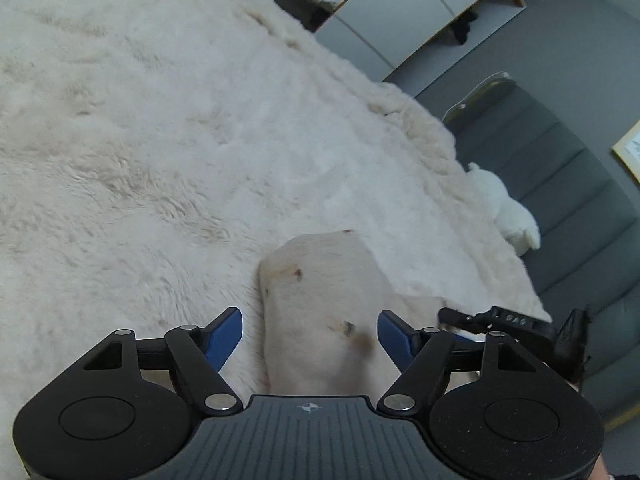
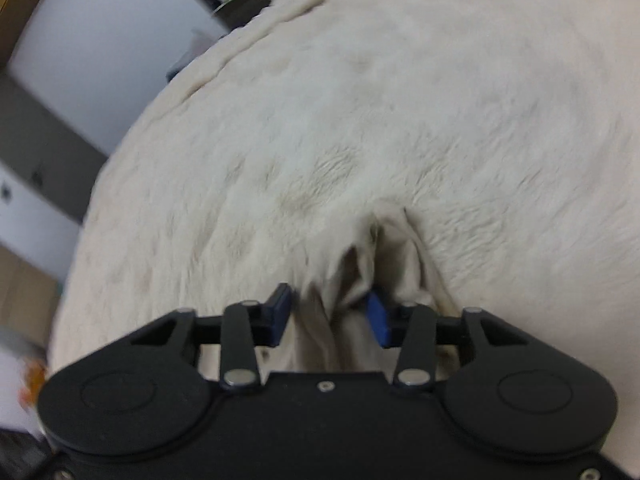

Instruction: Fold clothes

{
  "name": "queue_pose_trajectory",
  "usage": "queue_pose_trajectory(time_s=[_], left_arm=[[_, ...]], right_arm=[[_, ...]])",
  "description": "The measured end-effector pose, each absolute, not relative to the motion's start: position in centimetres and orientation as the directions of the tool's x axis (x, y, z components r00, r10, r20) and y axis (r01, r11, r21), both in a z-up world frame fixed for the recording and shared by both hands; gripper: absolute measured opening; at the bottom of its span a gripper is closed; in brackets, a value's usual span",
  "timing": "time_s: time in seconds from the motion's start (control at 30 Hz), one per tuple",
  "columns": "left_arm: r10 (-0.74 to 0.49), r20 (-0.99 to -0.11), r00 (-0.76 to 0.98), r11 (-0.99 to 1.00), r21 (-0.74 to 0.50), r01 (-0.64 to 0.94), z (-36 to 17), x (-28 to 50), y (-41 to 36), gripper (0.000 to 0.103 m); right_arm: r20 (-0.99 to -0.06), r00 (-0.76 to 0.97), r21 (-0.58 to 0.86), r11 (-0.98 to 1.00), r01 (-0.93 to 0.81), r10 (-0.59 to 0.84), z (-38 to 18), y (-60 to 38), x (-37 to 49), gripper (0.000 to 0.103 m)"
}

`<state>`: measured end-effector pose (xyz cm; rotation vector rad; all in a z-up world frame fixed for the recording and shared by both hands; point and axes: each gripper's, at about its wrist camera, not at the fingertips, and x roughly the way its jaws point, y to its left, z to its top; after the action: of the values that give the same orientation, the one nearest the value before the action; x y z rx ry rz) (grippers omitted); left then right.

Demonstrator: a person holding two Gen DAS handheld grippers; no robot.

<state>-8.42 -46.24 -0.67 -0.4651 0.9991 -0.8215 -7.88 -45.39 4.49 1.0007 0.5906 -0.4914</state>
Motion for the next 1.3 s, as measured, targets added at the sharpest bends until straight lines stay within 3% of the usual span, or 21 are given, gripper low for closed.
queue_pose_trajectory(time_s=[0.03,0.13,0.17,0.2,0.23,0.27,0.4,0.53,0.67,0.8,0.9,0.97,1.03,1.2,1.3], left_arm=[[-0.791,-0.544,0.281,0.612,-0.695,0.378,-0.9,-8.4,-46.1,0.029],[-0.808,-0.521,0.275,0.588,-0.732,0.343,-1.3,-8.5,-44.5,0.027],[-0.806,-0.524,0.275,0.591,-0.736,0.33,-1.3,-8.4,-44.3,0.027],[-0.804,-0.527,0.276,0.594,-0.739,0.318,-1.3,-8.4,-44.1,0.029],[-0.802,-0.53,0.276,0.597,-0.74,0.311,-1.3,-8.3,-43.9,0.032],[-0.798,-0.536,0.274,0.601,-0.741,0.3,-1.3,-8.3,-43.8,0.034],[-0.8,-0.551,0.236,0.6,-0.729,0.331,-0.4,-8.8,-44.2,0.047],[-0.799,-0.562,0.217,0.599,-0.704,0.382,0.5,-10.1,-44.7,0.05],[-0.773,-0.596,0.216,0.623,-0.65,0.436,1.0,-12.1,-44.6,0.05],[-0.747,-0.625,0.227,0.637,-0.575,0.513,1.9,-14.6,-44.5,0.058],[-0.722,-0.651,0.235,0.652,-0.525,0.547,2.0,-16.1,-44.7,0.059],[-0.707,-0.666,0.239,0.666,-0.513,0.541,1.5,-16.6,-44.8,0.058],[-0.704,-0.665,0.249,0.676,-0.521,0.521,1.2,-16.9,-44.5,0.058],[-0.684,-0.687,0.246,0.693,-0.505,0.515,0.7,-17.2,-44.3,0.037],[-0.678,-0.698,0.232,0.694,-0.504,0.514,0.4,-16.9,-44.3,0.036]], right_arm=[[-0.629,0.771,0.671,0.428,0.605,-0.105,4.4,-46.0,-8.4,0.005],[-0.491,0.866,0.82,0.285,0.496,-0.096,3.9,-48.4,-10.8,0.006],[-0.493,0.865,0.827,0.259,0.5,-0.095,3.6,-48.7,-11.3,0.008],[-0.53,0.842,0.805,0.252,0.536,-0.1,3.6,-48.7,-11.6,0.02],[-0.565,0.818,0.783,0.245,0.572,-0.105,3.5,-48.7,-11.8,0.026],[-0.591,0.799,0.756,0.267,0.597,-0.113,4.0,-48.4,-12.3,0.026],[-0.609,0.79,0.684,0.456,0.57,-0.073,6.8,-45.0,-15.8,0.044],[-0.649,0.761,0.602,0.608,0.517,-0.004,8.6,-39.5,-21.2,0.043],[-0.689,0.725,0.569,0.637,0.52,0.023,8.0,-34.9,-24.6,0.042],[-0.717,0.695,0.563,0.628,0.537,0.049,6.2,-32.8,-25.9,0.036],[-0.749,0.662,0.537,0.617,0.575,0.035,5.3,-32.3,-26.3,0.035],[-0.752,0.657,0.544,0.606,0.579,0.047,5.2,-31.6,-26.8,0.031],[-0.745,0.665,0.548,0.607,0.575,0.043,5.5,-31.4,-26.9,0.012],[-0.73,0.684,0.547,0.616,0.567,0.019,5.1,-31.4,-27.7,0.006],[-0.738,0.675,0.534,0.608,0.588,-0.003,5.1,-31.7,-28.7,0.005]])
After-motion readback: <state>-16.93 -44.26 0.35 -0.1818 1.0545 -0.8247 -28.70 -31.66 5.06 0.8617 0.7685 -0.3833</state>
